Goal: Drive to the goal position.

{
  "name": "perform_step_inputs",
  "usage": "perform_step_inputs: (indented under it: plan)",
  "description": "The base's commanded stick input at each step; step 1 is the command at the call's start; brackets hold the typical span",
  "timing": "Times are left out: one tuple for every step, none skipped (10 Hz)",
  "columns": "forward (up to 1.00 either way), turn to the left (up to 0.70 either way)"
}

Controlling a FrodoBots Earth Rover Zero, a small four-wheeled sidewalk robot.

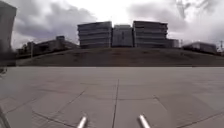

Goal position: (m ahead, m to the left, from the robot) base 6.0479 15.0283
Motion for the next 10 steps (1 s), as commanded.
perform_step_inputs:
  plan:
    - [0.7,0.0]
    - [0.7,0.0]
    - [0.7,0.0]
    - [0.7,0.0]
    - [0.7,0.0]
    - [0.7,0.0]
    - [0.7,0.0]
    - [0.7,0.0]
    - [0.7,0.0]
    - [0.7,0.0]
